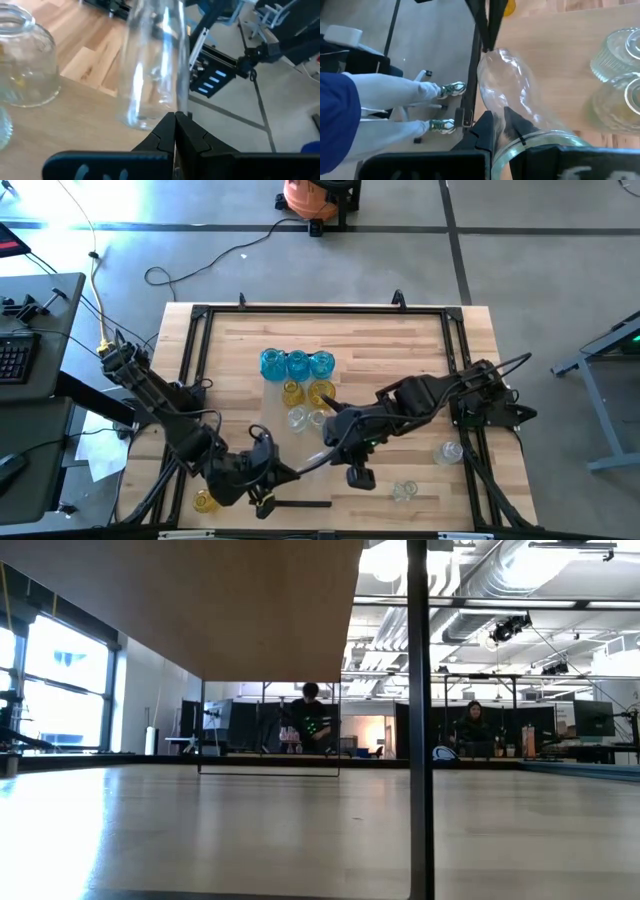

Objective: Sort vases onto shelf
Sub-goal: Put the top transparent vase on the shelf to align with the other transparent vases

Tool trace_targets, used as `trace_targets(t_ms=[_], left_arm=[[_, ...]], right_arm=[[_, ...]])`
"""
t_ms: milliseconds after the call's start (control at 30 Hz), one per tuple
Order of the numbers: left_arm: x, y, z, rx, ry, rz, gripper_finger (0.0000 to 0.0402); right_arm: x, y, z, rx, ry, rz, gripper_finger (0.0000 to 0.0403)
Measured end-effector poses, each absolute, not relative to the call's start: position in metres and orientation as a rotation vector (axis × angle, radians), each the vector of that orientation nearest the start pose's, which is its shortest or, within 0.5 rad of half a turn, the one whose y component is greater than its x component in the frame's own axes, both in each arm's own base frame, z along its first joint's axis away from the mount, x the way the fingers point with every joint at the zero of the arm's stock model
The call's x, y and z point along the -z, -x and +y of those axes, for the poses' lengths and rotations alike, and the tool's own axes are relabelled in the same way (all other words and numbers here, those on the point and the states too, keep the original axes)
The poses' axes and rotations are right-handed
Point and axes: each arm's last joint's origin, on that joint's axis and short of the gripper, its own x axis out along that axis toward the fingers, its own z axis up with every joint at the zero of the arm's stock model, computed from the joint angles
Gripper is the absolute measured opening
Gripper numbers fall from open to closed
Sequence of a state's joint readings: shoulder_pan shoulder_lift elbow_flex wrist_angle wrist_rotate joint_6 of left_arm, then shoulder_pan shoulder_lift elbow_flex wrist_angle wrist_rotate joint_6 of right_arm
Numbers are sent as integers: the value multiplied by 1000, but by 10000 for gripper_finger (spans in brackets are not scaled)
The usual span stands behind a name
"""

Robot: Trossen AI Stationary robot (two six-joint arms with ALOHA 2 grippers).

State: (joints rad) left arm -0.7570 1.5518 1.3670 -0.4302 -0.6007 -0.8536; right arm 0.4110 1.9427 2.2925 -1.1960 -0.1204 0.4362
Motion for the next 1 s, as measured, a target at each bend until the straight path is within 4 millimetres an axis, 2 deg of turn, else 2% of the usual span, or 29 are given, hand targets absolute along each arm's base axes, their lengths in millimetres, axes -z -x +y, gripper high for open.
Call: trace_targets(t_ms=[333,567,667,800,1000], left_arm=[[-326,-262,-215,-115,427,512,0],[-325,-267,-210,-104,458,537,0],[-325,-266,-212,-92,476,547,0],[-324,-263,-217,-46,510,580,0],[-325,-262,-219,-27,539,592,0]], right_arm=[[-413,-359,155,-287,-278,958,7],[-370,-379,162,-295,-296,988,7],[-359,-381,163,-296,-321,1013,7],[-362,-381,161,-282,-321,1009,7],[-381,-382,156,-272,-321,933,7]])
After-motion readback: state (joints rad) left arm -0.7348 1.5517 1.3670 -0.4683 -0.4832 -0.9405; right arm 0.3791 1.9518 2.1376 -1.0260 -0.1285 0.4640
